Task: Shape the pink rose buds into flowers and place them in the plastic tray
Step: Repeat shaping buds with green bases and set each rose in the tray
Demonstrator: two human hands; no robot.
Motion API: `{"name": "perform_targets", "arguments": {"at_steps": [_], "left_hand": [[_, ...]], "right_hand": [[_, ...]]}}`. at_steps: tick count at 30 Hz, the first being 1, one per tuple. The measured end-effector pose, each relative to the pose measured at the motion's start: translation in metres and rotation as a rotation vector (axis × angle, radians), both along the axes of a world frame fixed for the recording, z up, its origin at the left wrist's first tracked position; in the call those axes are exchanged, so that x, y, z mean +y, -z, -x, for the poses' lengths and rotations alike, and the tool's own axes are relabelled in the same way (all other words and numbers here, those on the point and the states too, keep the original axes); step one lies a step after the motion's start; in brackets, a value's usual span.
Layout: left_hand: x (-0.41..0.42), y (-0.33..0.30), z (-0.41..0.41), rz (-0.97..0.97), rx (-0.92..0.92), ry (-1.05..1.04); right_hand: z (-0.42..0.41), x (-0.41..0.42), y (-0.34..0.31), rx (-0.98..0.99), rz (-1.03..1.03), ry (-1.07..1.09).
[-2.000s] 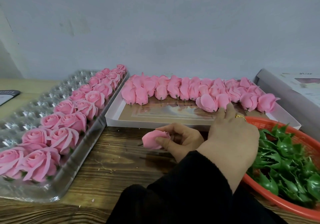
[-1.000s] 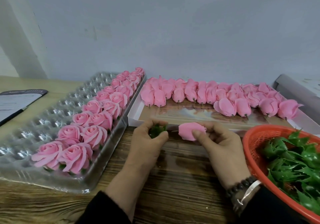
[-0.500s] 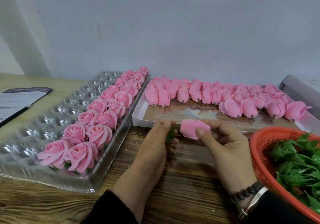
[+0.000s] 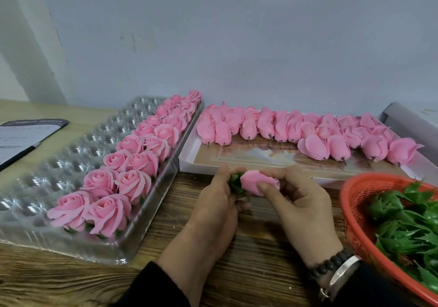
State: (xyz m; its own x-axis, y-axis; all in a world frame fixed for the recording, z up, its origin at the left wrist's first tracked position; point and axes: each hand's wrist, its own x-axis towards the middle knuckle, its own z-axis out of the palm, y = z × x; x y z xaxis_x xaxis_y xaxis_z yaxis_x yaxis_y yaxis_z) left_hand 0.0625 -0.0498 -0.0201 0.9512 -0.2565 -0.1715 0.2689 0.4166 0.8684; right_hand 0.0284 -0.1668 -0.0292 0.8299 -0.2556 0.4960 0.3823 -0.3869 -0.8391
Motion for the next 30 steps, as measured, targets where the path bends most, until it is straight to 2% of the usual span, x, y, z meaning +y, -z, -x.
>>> {"name": "perform_targets", "arguments": {"at_steps": [7,19,25,30], "left_hand": [[0.0031,0.0011,-0.0016,0.118,0.082,-0.050],[0.0008,0.0015,0.0042,0.254,0.137,-0.038],[0.0012,-0.0024,0.0061,0.349,0.169,0.012],[0.0009,-0.0041,0.0080,0.287,0.140,0.029]], "right_hand": [[0.0007,-0.0005,-0.0006,-0.017,0.112,0.031],[0.0059,0.0039,-0.0054,-0.210,0.424,0.074],[0.0060,0.0052,-0.0062,-0.239,0.442,0.099],[0.0045,0.0044,-0.0034,-0.219,0.430,0.057]]}}
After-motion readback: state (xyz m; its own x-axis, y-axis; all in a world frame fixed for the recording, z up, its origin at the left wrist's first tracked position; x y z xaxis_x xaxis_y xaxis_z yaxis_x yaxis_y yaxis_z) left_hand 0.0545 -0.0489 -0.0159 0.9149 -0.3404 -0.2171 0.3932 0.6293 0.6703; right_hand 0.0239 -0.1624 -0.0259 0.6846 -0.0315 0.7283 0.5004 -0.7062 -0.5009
